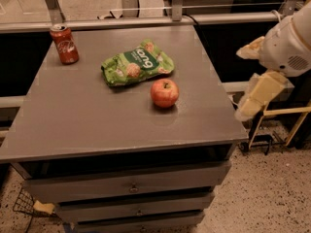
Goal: Pick apple
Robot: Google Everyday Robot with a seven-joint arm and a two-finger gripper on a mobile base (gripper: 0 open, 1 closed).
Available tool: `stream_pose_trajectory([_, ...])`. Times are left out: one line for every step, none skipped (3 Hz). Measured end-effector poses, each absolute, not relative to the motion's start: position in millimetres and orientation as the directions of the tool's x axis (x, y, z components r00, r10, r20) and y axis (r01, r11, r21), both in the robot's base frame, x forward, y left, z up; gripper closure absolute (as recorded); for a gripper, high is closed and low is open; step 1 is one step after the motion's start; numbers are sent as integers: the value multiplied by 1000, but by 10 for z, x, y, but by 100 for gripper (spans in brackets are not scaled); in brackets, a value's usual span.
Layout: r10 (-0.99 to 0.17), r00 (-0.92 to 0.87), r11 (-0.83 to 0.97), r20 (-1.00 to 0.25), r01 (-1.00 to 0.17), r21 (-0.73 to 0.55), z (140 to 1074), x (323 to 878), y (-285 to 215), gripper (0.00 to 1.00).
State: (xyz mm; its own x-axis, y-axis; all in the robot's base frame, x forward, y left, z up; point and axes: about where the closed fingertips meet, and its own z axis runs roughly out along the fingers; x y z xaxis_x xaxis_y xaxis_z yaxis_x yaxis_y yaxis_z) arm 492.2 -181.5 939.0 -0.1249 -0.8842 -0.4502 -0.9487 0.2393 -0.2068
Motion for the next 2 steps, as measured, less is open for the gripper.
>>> stream_pose_trajectory([-780,-79,226,-620,-961,-161,9164,5253,-1486,0])
stream_pose_trajectory([-684,-43,194,-728,-973,-125,8985,5456,-1134,0])
